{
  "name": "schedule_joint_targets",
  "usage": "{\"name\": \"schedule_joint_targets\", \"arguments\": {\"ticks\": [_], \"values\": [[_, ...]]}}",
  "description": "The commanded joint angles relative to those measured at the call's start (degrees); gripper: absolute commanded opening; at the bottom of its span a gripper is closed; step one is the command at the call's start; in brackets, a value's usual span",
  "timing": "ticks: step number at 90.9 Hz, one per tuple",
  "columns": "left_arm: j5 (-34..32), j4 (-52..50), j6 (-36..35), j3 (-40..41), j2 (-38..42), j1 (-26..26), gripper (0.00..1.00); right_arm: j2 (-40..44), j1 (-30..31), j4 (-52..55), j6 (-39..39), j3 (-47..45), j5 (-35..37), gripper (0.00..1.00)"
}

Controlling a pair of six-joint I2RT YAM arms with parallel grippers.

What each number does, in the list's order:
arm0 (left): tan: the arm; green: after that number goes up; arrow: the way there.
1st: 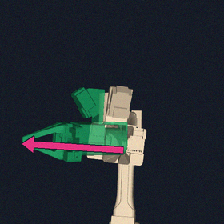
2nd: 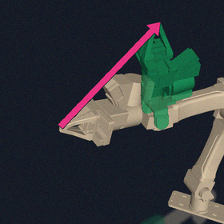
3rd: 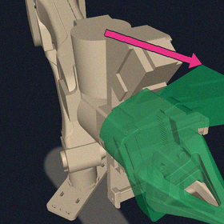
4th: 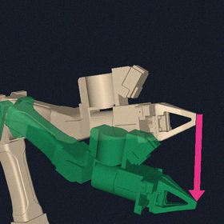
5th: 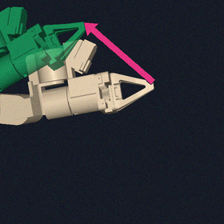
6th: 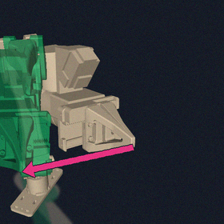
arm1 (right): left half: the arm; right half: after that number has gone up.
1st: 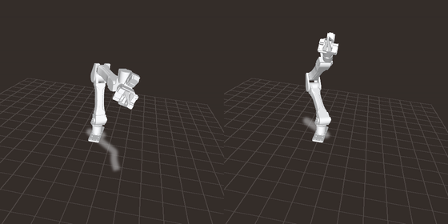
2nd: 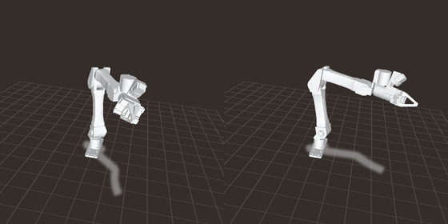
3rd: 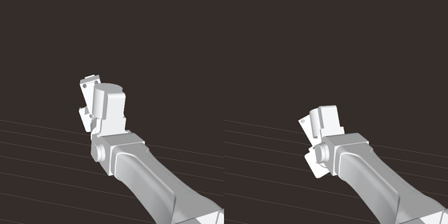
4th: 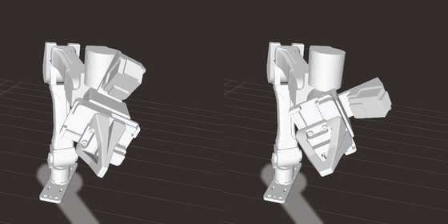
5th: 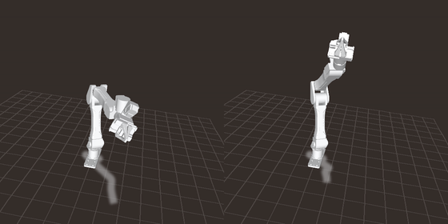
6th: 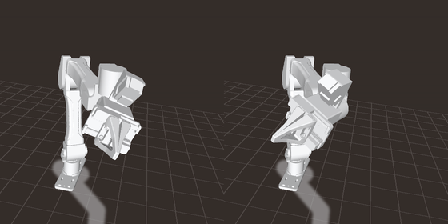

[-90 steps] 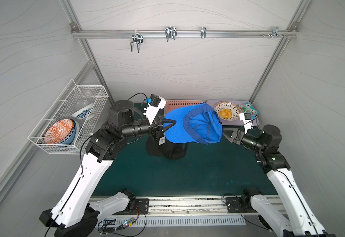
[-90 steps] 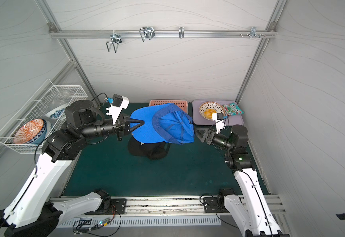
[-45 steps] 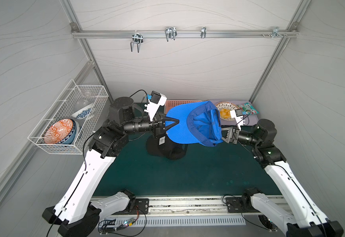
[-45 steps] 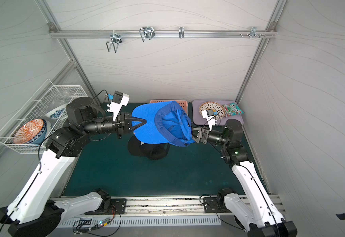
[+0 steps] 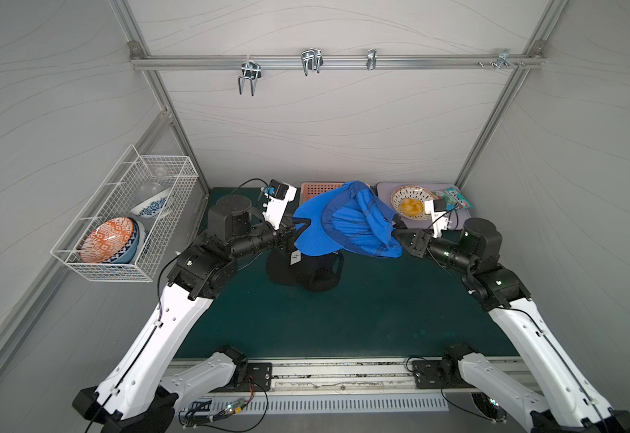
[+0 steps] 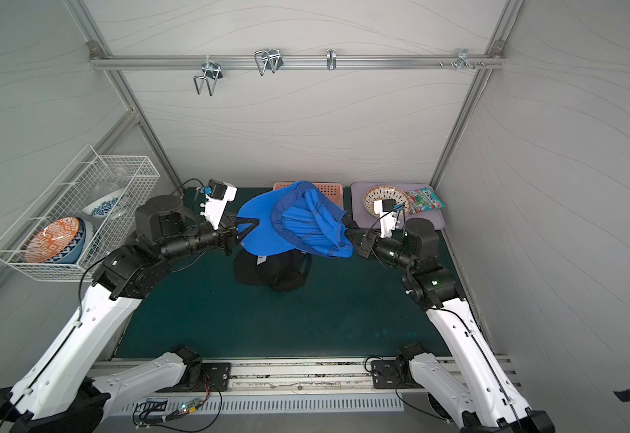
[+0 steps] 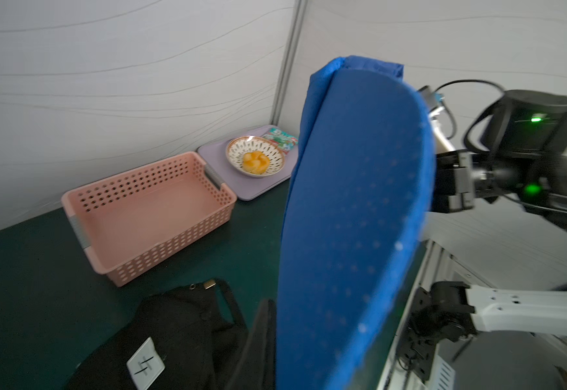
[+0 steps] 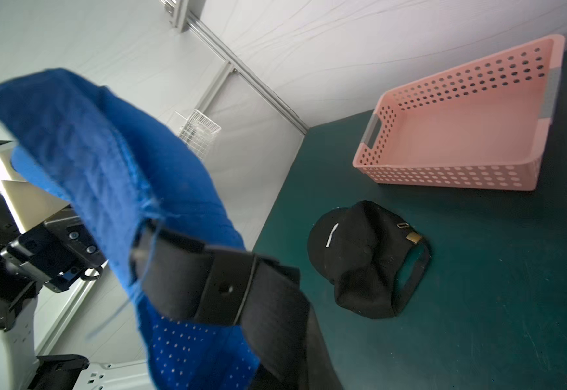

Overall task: Turn the baseball cap inside out
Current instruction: Turn over the baseball cap.

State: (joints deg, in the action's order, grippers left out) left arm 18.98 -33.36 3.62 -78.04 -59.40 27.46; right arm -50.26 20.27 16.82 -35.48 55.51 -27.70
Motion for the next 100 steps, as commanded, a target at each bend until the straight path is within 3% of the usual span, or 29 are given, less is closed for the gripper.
{"name": "schedule_joint_targets", "arguments": {"ticks": [1, 15, 25, 30, 39, 44, 52, 69, 86, 100], "values": [[-21.73, 4.76, -0.82, -0.28, 2.13, -0.84, 0.0, -2.38, 2.01, 14.47, 2.66, 2.4, 19.34, 0.0], [-37.05, 7.21, -4.72, 2.24, 0.9, 5.15, 0.0, -6.2, 9.6, 23.48, 0.71, 6.41, 31.02, 0.0], [-39.14, 7.42, -4.44, 2.87, -0.34, 7.72, 0.0, -6.22, 12.0, 20.85, -4.34, 4.57, 29.09, 0.01], [-34.63, 6.89, -3.64, 2.96, -0.35, 7.77, 0.0, -4.73, 11.92, 13.62, -6.47, 0.57, 23.11, 0.08], [-14.76, 9.55, -6.02, 5.3, 1.95, 7.78, 0.0, -1.56, 11.87, -3.57, -8.53, -6.15, 13.64, 0.14], [-5.95, 10.91, -6.41, 7.01, 3.57, 7.78, 0.0, 0.17, 11.83, -9.79, -7.86, -8.46, 11.73, 0.15], [1.86, 7.17, -6.54, 5.48, 3.68, 7.7, 0.0, 2.68, 11.82, -10.83, -1.93, -8.27, 10.9, 0.15], [6.07, 2.32, -7.71, 1.37, 3.27, 7.69, 0.0, 4.3, 11.8, -3.97, 7.18, -4.1, 10.7, 0.15], [12.25, -5.72, -10.5, -8.42, -0.22, 7.61, 0.0, 6.68, 11.13, 2.7, 14.4, -2.08, 17.37, 0.4], [15.9, -9.45, -10.57, -14.24, -2.51, 7.56, 0.0, 11.23, 6.91, 3.4, 16.26, -3.11, 14.29, 0.5]]}}
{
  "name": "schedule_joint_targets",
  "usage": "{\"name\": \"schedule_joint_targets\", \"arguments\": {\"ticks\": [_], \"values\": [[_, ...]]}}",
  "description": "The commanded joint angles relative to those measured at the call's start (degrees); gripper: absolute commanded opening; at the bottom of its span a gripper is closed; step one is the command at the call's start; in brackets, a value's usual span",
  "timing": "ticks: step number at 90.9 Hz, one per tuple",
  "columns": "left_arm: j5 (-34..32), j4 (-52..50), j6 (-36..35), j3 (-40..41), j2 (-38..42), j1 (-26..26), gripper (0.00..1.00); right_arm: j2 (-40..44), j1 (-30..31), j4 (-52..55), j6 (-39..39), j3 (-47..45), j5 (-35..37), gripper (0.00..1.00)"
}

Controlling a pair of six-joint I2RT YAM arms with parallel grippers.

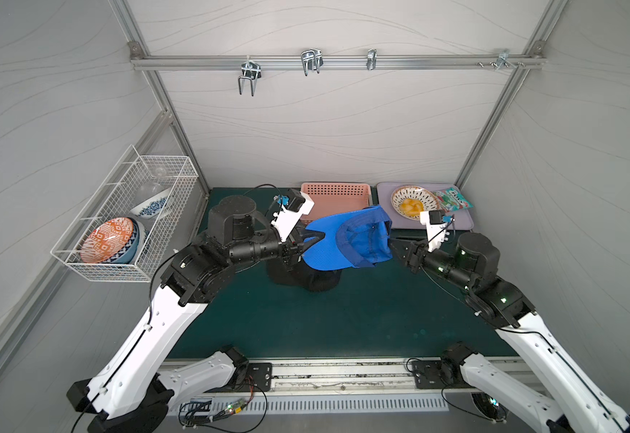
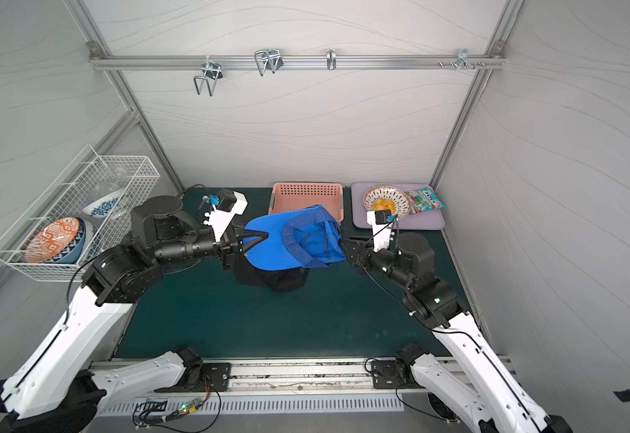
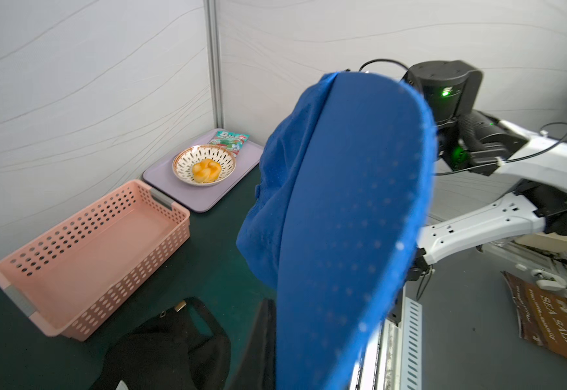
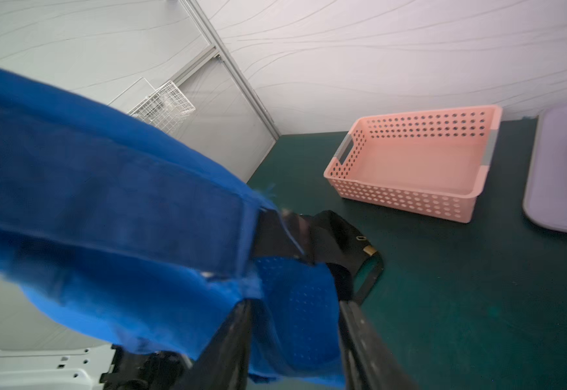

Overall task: Turn the baseball cap inside out
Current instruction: Turn over the baseball cap.

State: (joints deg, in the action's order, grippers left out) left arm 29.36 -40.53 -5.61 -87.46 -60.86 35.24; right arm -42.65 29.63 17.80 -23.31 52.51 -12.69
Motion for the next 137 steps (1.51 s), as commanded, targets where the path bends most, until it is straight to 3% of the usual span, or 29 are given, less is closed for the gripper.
{"name": "schedule_joint_targets", "arguments": {"ticks": [1, 31, 61, 95, 112, 137], "values": [[5.57, -2.54, -1.39, -5.17, -1.16, -0.2, 0.0, 3.85, -2.59, 2.64, 4.16, -0.21, -0.96, 0.5], [10.88, -10.06, -2.0, -16.09, -6.79, -0.26, 0.0, 8.66, -3.22, -0.03, 8.3, -3.96, -7.16, 0.58], [14.69, -8.64, 1.87, -17.83, -8.88, -0.26, 0.0, 7.59, -3.19, -7.85, 11.69, -4.46, -10.32, 0.61], [17.45, -10.37, 3.93, -19.96, -10.61, -0.26, 0.0, 6.49, -3.22, -14.01, 15.35, -4.21, -2.76, 0.37], [16.95, -11.42, 3.11, -20.0, -11.05, -0.52, 0.0, 7.04, -3.21, -15.04, 16.01, -4.27, -0.71, 0.35], [21.41, -10.06, 5.08, -20.03, -11.55, -0.66, 0.0, 3.02, -3.21, -15.55, 15.8, -3.59, -6.58, 0.4]]}}
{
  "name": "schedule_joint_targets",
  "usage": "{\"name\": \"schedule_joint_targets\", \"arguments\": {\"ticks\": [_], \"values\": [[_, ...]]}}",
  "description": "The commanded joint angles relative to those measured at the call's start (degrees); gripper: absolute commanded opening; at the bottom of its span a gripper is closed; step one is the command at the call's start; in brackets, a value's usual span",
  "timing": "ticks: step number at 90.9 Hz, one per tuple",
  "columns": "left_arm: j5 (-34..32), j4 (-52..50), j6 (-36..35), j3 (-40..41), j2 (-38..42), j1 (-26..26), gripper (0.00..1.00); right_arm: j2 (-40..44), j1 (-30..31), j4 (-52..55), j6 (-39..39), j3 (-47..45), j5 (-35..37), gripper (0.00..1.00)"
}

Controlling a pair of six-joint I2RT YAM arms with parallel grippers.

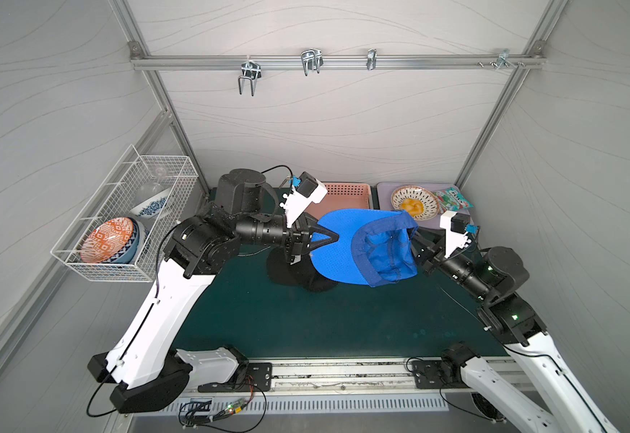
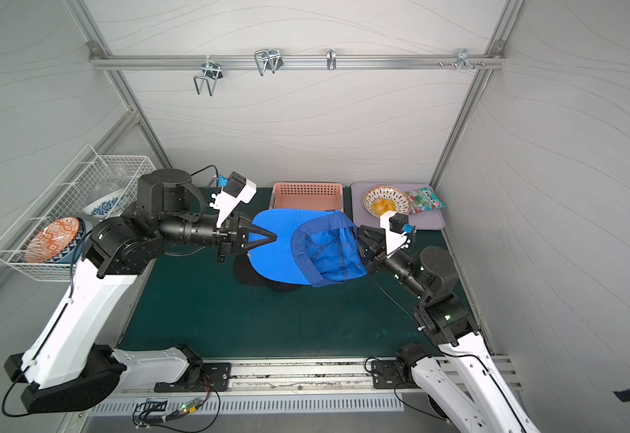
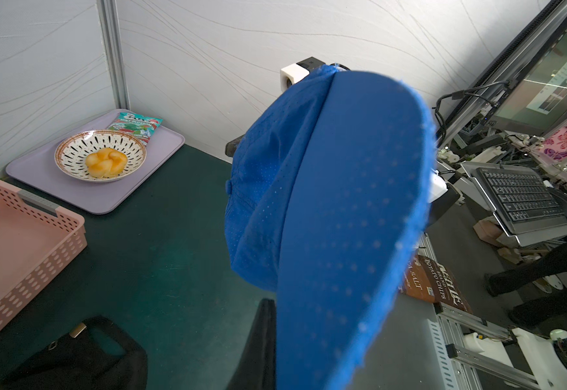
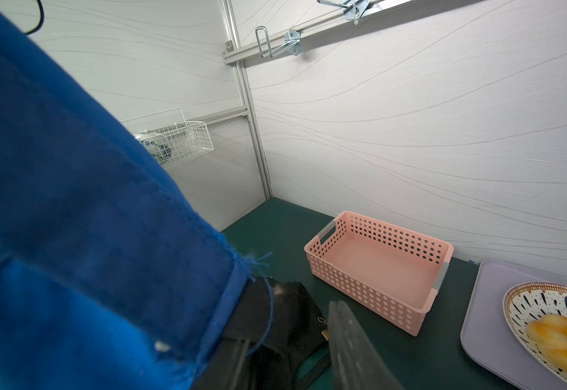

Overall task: Turn the baseball cap inside out
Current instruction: Turn over the baseball cap.

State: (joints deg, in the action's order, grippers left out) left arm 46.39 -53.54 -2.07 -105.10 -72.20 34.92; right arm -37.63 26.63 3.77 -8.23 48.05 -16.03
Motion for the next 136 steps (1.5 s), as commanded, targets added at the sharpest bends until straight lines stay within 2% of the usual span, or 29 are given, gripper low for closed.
{"name": "schedule_joint_targets", "arguments": {"ticks": [1, 6, 11, 16, 20, 32, 42, 62, 73, 82, 94, 105, 113, 128, 136], "values": [[4.66, 3.06, 1.72, -2.44, -0.26, -0.35, 0.0, -2.32, -0.2, -1.46, 0.74, 0.93, -3.58, 0.4], [6.19, 3.69, 2.71, -2.48, -0.36, -0.52, 0.0, -3.4, -0.21, -1.13, 0.91, 1.07, -4.83, 0.38], [7.22, 4.03, 3.18, -2.35, -0.37, -0.75, 0.0, -4.11, -0.23, -1.05, 0.98, 1.16, -5.49, 0.31], [7.29, 4.09, 3.11, -1.91, -0.12, -1.29, 0.0, -4.36, -0.32, -0.89, 1.08, 1.25, -5.71, 0.16], [6.37, 4.22, 2.55, -1.21, 0.46, -2.21, 0.0, -4.25, -0.4, -0.09, 0.92, 1.46, -4.56, 0.0], [2.7, 9.43, 2.67, 5.55, 4.47, -7.18, 0.0, -3.55, -0.79, 5.6, 1.71, 1.43, 1.13, 0.0], [-5.87, 13.73, 1.65, 10.37, 7.13, -7.62, 0.0, -3.51, -0.8, 12.44, 2.2, 2.1, 2.01, 0.0], [-29.02, 25.51, 0.75, 21.13, 11.69, -7.58, 0.0, -6.56, -0.67, 27.76, -0.21, 5.61, -0.03, 0.0], [-35.72, 30.45, 3.28, 24.93, 12.5, -7.58, 0.0, -9.71, -0.3, 32.9, -1.72, 7.1, -3.8, 0.0], [-39.35, 34.42, 5.12, 27.83, 12.98, -7.4, 0.0, -12.45, 0.21, 36.82, -2.88, 9.45, -9.66, 0.0], [-49.08, 35.04, -1.57, 31.11, 12.67, -2.94, 0.0, -13.82, 0.87, 34.89, -8.57, 12.54, -18.22, 0.0], [-58.16, 33.82, -10.24, 33.63, 11.28, 3.12, 0.0, -13.42, 2.58, 27.03, -17.23, 14.27, -18.96, 0.0], [-64.42, 32.59, -12.64, 35.07, 10.1, 5.59, 0.0, -14.82, 4.4, 22.13, -21.21, 15.72, -18.97, 0.0], [-73.99, 30.38, -18.06, 35.91, 6.59, 9.15, 0.0, -17.91, 9.09, 22.39, -20.36, 19.96, -14.28, 0.0], [-75.7, 28.97, -19.86, 35.95, 4.5, 11.1, 0.0, -19.27, 10.38, 21.48, -19.65, 20.91, -14.06, 0.0]]}}
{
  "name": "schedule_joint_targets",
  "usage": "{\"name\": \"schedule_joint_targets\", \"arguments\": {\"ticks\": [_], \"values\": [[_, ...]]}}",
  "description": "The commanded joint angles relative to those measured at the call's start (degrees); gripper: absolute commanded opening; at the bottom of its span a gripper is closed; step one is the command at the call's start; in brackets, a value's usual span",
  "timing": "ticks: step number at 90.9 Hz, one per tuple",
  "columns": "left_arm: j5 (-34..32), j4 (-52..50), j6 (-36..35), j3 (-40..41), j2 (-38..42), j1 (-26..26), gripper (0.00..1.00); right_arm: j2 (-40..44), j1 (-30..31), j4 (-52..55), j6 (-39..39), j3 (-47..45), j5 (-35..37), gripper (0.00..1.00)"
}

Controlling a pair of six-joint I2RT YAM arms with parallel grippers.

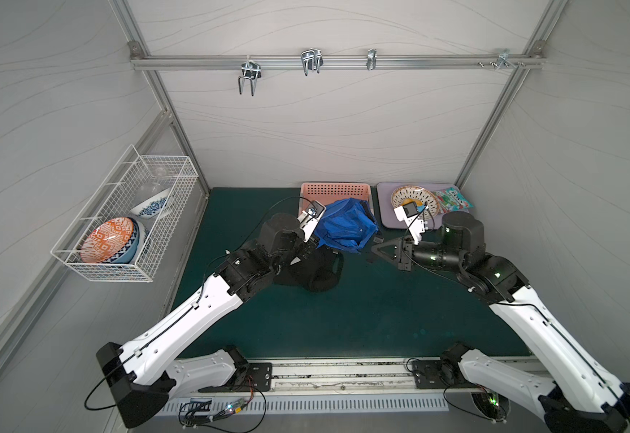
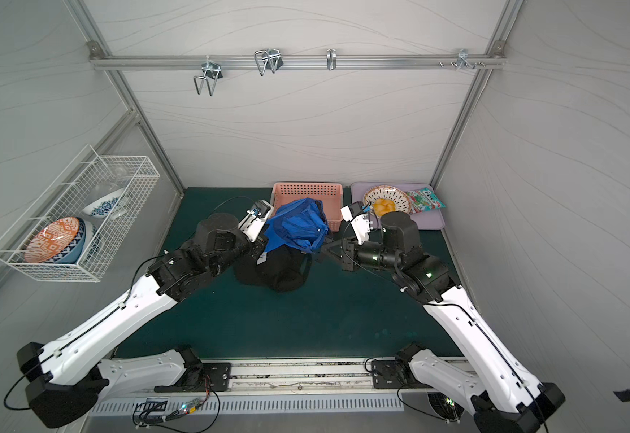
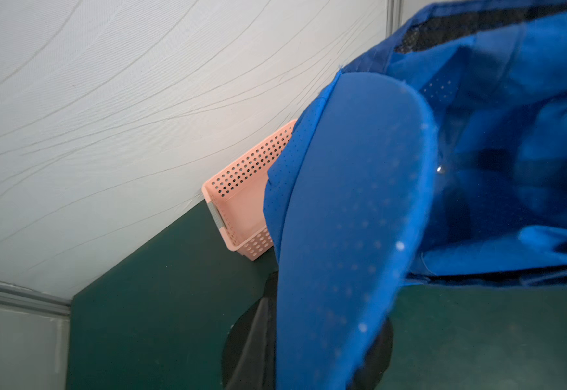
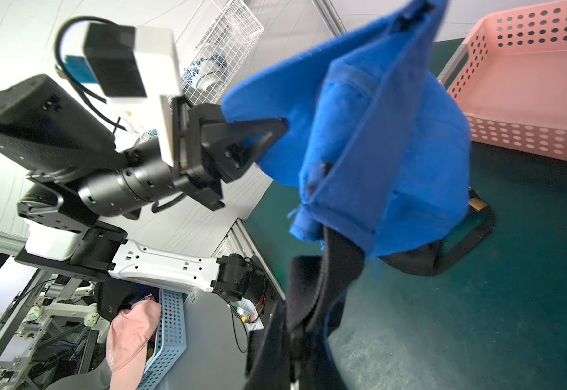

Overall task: Turn the baseball cap inside out
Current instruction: Turn over the baseball cap.

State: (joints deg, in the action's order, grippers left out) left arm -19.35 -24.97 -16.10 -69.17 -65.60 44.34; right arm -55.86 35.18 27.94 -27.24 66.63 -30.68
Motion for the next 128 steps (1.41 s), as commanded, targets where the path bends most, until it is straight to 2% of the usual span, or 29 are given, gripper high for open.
{"name": "schedule_joint_targets", "arguments": {"ticks": [1, 10, 19, 26, 31, 35, 39, 44, 50, 55, 59, 64, 68, 72, 81, 96, 109, 118, 128], "values": [[-9.98, 0.34, -5.81, 0.05, -2.17, 1.83, 0.0, -1.16, 1.96, -2.88, -0.58, 2.44, 0.69, 0.0], [-7.95, -0.23, -4.46, -0.37, -2.55, 2.17, 0.0, -2.81, 3.6, -2.48, 1.08, 3.51, 1.61, 0.0], [-5.69, -2.93, -4.17, -2.18, -3.11, 2.68, 0.0, -4.82, 7.05, 1.91, 4.81, 6.32, 5.54, 0.0], [3.04, -5.11, -7.53, -2.05, -2.79, 3.61, 0.0, -5.52, 8.92, 2.86, 6.23, 7.15, 7.74, 0.0], [6.14, -4.42, -9.02, -0.76, -2.41, 4.7, 0.0, -5.23, 9.03, 1.49, 5.01, 6.12, 9.5, 0.0], [11.28, -6.6, -9.92, -0.51, -2.41, 5.07, 0.0, -4.69, 8.96, 0.82, 3.57, 5.26, 12.59, 0.0], [14.32, -8.16, -11.09, 0.15, -2.14, 5.81, 0.0, -4.37, 8.54, 1.61, 1.55, 4.85, 16.92, 0.0], [14.18, -7.99, -12.04, 1.64, -1.33, 7.44, 0.0, -3.66, 6.73, 2.9, -1.34, 4.18, 19.94, 0.0], [14.11, -7.76, -10.05, 2.58, -0.07, 7.74, 0.0, -2.93, 3.49, 3.61, -4.45, 2.61, 19.7, 0.0], [12.44, -7.28, -8.13, 2.88, 0.92, 7.08, 0.0, -2.11, -0.13, 2.95, -6.63, 0.63, 15.76, 0.0], [8.81, -7.04, -5.92, 2.29, 1.14, 6.19, 0.0, -1.43, -2.3, 2.81, -6.75, -0.59, 12.05, 0.07], [2.88, -7.74, -3.55, 0.74, 0.84, 5.07, 0.0, -0.03, -3.96, 3.56, -5.99, -1.41, 9.79, 0.22], [0.05, -8.2, -2.76, -0.14, 0.99, 4.64, 0.0, 1.33, -5.33, 4.11, -5.3, -1.89, 8.94, 0.41], [-0.66, -6.87, -2.08, 0.05, 2.08, 4.25, 0.0, 2.74, -6.42, 4.25, -4.66, -2.61, 8.48, 0.52], [2.12, -2.65, -0.51, 0.77, 5.17, 4.07, 0.0, 5.21, -8.12, 2.77, -2.14, -4.48, 5.78, 0.68], [7.45, 0.95, -1.43, 0.21, 8.91, 4.04, 0.0, 8.14, -8.49, 2.2, 4.53, -8.33, 7.79, 0.82], [9.46, -2.0, -3.54, -3.15, 8.74, 4.09, 0.0, 9.39, -8.69, 1.63, 13.44, -9.17, 6.41, 0.98], [14.17, -2.3, -4.96, -3.97, 9.61, 4.05, 0.0, 10.85, -8.66, -2.89, 17.04, -11.49, 7.06, 0.98], [20.31, -4.75, -6.43, -6.94, 9.46, 3.78, 0.0, 12.2, -9.03, -8.38, 22.69, -12.38, 2.39, 0.94]]}}
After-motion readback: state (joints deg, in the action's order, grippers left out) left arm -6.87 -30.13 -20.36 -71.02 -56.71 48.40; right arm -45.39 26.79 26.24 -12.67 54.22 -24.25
